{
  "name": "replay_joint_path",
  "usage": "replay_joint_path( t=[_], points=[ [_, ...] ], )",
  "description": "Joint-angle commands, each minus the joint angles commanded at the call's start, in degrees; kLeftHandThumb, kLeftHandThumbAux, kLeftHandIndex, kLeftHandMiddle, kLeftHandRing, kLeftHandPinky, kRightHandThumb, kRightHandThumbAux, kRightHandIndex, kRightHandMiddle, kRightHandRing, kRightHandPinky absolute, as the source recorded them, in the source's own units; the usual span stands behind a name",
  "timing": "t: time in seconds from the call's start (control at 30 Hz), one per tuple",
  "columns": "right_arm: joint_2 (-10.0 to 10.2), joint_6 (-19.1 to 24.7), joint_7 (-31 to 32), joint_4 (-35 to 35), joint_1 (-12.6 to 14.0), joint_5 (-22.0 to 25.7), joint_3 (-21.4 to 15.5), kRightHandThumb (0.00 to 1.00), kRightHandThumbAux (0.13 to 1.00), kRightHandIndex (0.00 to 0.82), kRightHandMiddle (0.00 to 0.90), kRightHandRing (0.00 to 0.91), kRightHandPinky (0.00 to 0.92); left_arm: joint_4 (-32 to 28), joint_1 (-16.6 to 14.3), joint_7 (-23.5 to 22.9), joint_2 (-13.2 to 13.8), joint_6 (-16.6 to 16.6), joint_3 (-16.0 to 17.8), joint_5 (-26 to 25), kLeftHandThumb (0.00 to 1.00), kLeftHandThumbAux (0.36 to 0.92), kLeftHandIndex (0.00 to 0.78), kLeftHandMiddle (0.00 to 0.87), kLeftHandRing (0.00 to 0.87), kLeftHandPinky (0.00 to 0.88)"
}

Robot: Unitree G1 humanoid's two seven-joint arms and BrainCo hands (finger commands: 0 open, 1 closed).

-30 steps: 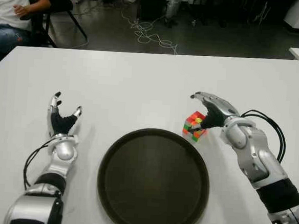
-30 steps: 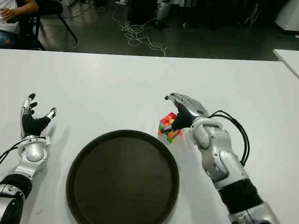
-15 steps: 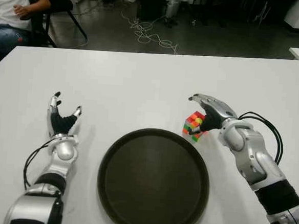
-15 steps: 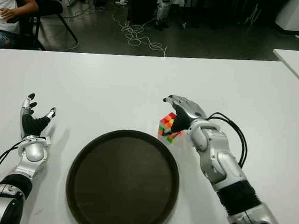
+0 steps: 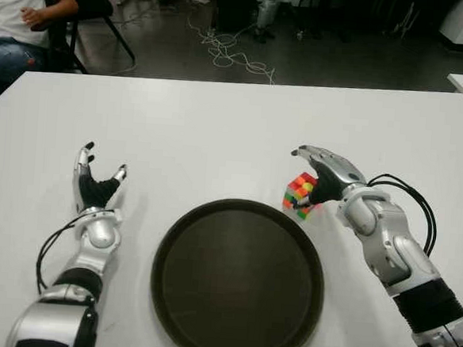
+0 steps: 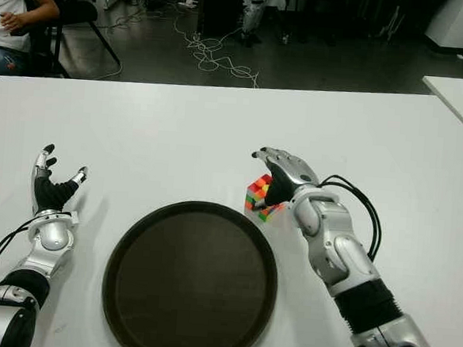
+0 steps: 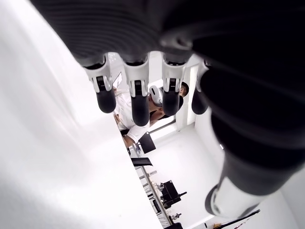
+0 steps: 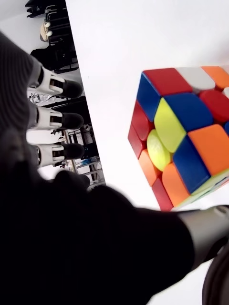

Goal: Pick up the Rubik's Cube and put it in the plate

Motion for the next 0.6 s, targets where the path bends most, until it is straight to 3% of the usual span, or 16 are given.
replay_joint_path(
  t=[0.2,0.6],
  points=[
    [0.17,0.18,0.09,0.38,-0.07,0.23,-0.36,0.000,0.844,0.000,0.000,0.000,0.000,-0.18,0.12,-0.53,-0.02,-0.51,-0.08,-0.05,0.000,0.792,0.086,0.108,0.122,0.122],
    [0.48,0.33,-0.49,1.60,-0.39,0.51,-0.57,0.000,0.826,0.000,0.000,0.000,0.000,-0.22,0.33,-0.36,-0.03,-1.32,0.10,-0.02,0.000,0.763,0.083,0.105,0.110,0.105]
  ],
)
